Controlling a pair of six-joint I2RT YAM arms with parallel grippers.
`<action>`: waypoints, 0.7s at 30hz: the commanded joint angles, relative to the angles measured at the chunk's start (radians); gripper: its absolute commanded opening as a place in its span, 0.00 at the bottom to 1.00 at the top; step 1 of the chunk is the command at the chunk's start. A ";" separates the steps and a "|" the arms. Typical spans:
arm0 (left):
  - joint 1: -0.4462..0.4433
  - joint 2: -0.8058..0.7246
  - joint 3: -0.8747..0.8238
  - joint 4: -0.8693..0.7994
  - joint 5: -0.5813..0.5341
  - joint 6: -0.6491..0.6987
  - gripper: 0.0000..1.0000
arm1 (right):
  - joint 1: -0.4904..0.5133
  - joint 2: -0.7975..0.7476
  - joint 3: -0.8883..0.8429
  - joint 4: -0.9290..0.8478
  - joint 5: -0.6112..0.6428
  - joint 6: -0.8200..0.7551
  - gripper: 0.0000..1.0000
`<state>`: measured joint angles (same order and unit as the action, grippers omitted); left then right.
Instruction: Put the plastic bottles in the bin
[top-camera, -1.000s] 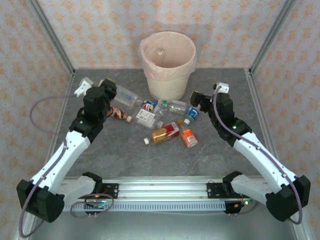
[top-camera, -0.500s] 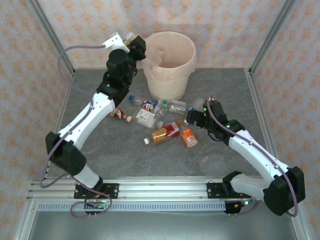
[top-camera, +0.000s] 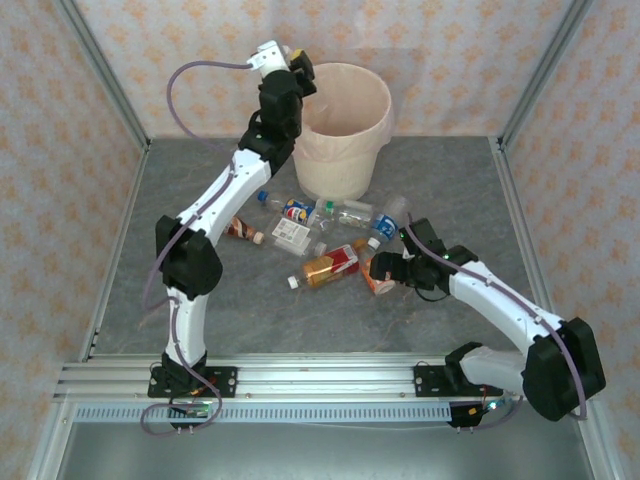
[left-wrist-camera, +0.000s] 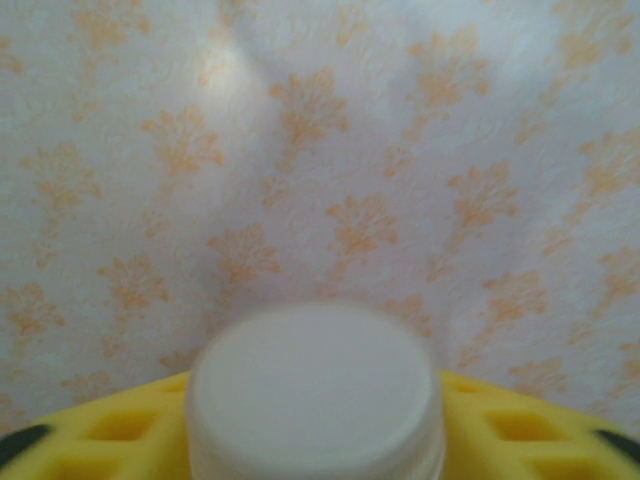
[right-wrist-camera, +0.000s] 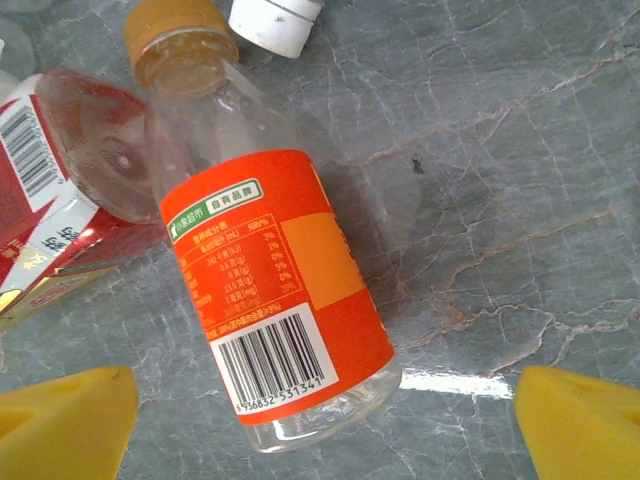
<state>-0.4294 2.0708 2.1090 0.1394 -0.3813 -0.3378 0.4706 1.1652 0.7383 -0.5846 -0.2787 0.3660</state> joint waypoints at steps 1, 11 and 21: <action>0.008 0.004 0.107 -0.205 -0.081 0.008 0.85 | 0.003 0.013 -0.007 -0.020 0.022 -0.015 0.97; 0.010 -0.182 0.076 -0.501 0.166 -0.086 1.00 | 0.002 0.113 0.013 -0.043 0.030 -0.037 0.87; 0.017 -0.512 -0.368 -0.420 0.288 -0.177 1.00 | 0.004 0.175 0.065 -0.052 -0.020 -0.086 0.80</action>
<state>-0.4206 1.6077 1.8423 -0.3058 -0.1471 -0.4686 0.4706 1.3319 0.7567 -0.6056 -0.2920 0.3161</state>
